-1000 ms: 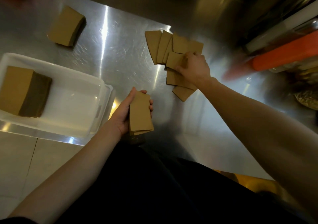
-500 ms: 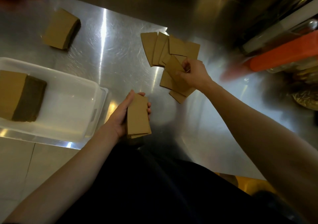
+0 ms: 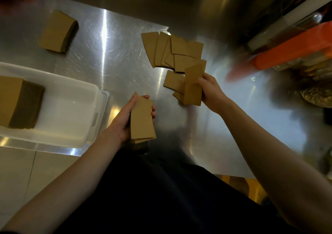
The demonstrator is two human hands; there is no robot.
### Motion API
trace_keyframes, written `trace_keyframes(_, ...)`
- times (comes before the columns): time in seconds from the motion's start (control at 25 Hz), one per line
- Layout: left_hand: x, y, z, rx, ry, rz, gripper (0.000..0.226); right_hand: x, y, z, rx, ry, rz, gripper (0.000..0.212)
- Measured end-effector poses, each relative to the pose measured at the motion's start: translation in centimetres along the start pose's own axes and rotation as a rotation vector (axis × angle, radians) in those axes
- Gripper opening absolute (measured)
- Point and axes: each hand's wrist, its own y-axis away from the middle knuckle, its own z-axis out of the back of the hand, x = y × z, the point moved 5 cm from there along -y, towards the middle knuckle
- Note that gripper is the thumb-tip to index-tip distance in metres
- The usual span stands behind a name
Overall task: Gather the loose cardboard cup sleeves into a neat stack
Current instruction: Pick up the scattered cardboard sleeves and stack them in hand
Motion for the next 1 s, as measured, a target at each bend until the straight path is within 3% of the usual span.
trace_keyframes(0.24,-0.1,0.2,-0.1,-0.007,-0.007,-0.016,0.053,-0.6,1.7,-1.0,0.287,-0.61,-0.197,0.037)
trace_keyframes(0.32,-0.1,0.3,-0.1,0.0,-0.005,-0.018,0.052,-0.9,1.4,-0.8,0.239,-0.458,-0.213,0.035)
trace_keyframes(0.48,0.0,0.4,-0.2,0.007,-0.005,-0.022,0.05,-1.4,0.6,-0.2,0.132,0.28,-0.166,0.075)
trace_keyframes(0.68,-0.2,0.5,0.1,-0.002,-0.012,-0.024,0.05,-1.3,-0.2,0.3,0.167,0.452,0.042,0.048)
trace_keyframes(0.88,-0.2,0.5,0.4,-0.011,-0.034,-0.034,0.053,0.2,-1.4,0.8,0.14,0.681,0.115,0.052)
trace_keyframes(1.0,-0.3,0.6,0.4,-0.004,-0.026,-0.034,0.053,0.4,-2.5,0.8,0.026,0.825,0.135,0.061)
